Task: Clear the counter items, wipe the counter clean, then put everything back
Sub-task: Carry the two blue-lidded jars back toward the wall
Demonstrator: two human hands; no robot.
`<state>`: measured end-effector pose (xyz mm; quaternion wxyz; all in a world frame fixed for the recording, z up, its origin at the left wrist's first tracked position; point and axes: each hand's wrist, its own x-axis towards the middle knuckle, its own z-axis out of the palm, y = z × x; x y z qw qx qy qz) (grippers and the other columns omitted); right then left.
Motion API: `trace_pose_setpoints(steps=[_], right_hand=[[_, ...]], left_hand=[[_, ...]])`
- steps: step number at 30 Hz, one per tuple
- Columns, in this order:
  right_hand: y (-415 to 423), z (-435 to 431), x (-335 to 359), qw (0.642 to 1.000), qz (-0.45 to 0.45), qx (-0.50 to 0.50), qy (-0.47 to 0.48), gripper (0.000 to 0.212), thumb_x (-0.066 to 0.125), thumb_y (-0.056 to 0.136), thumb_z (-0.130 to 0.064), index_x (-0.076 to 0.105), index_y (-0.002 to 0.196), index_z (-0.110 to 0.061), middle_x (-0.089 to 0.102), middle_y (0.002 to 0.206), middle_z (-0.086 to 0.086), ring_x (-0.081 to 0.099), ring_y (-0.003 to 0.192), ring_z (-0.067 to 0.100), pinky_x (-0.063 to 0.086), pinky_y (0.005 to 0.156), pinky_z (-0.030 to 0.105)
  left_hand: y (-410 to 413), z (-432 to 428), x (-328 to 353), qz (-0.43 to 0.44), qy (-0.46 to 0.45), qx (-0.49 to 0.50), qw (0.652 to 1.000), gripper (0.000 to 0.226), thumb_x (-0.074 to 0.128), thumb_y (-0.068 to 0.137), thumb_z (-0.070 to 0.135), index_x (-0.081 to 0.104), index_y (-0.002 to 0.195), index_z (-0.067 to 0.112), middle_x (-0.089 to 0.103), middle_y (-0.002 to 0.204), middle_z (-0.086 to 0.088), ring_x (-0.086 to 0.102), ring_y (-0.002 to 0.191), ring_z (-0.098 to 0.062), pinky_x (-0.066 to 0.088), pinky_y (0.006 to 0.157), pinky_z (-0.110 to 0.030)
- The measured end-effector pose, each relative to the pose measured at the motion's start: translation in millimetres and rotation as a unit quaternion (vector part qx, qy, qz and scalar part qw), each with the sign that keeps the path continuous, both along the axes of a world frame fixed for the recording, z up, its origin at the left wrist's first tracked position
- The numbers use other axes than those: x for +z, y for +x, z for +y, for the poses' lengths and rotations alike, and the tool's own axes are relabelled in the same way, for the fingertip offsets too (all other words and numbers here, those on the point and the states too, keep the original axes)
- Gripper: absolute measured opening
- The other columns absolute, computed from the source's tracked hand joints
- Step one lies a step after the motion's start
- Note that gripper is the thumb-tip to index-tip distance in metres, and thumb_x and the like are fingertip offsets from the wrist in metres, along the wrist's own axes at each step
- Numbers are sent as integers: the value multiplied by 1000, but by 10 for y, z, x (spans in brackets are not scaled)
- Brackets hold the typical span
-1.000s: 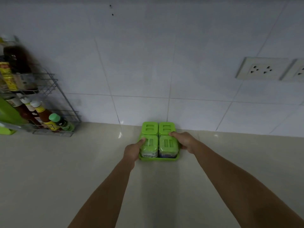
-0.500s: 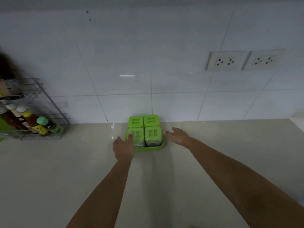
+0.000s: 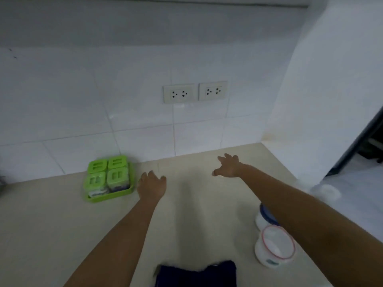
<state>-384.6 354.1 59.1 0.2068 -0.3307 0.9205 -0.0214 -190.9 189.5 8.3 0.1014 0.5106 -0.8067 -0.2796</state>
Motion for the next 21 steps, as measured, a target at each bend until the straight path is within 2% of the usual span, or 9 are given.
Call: trace_pose_setpoints(steps=[3,8,12,15,17,19,21], right_hand=[[-299,630,96,999,1,-31,9,85,55,88,-53,15,153,-18,4,161,11,0,146,37,15,116,49],[-707,1595,114,997,-7,-69,21,81,57,87,-50,19,153,-20,5,161,9,0,146,34,13,117,46],[-886,2147,46,997,-29,-71,22,82,59,85,-51,22,152,-22,15,158,4,6,143,32,17,115,46],[-920,2423,-10,997,-45,-41,41,89,63,81,-56,20,152,-25,13,159,2,4,144,30,16,115,49],[-886,2563,-60,997,-41,-3,68,94,65,76,-60,18,152,-28,6,161,1,0,146,30,10,117,52],[-809,2641,-142,993,6,41,106,100,67,71,-64,17,151,-30,-2,162,2,-4,146,32,1,116,57],[-731,2688,-226,986,55,73,137,105,69,66,-65,17,151,-32,-9,161,4,-10,146,35,-6,113,62]], left_hand=[[-394,531,43,-27,33,-84,996,59,44,94,38,35,144,8,33,150,-15,32,137,-32,29,110,-42],[-1007,1435,5,-56,82,-209,973,67,45,94,46,29,148,11,27,154,-15,28,141,-32,26,115,-42],[-1346,2123,-6,-17,152,-300,942,75,49,92,50,22,151,13,20,158,-9,25,143,-25,23,117,-34],[-1507,2514,16,-15,191,-367,910,81,58,87,51,23,150,13,24,156,-4,29,141,-23,29,108,-28],[-1559,2707,0,-54,156,-403,900,87,65,82,52,26,148,12,30,153,-4,33,138,-25,33,105,-30],[-1567,2814,-75,-125,84,-434,888,98,67,76,58,21,149,12,27,154,-6,29,139,-27,32,109,-36],[-1549,2875,-155,-157,29,-442,883,102,68,75,57,15,150,12,22,154,-8,24,140,-28,31,111,-39]])
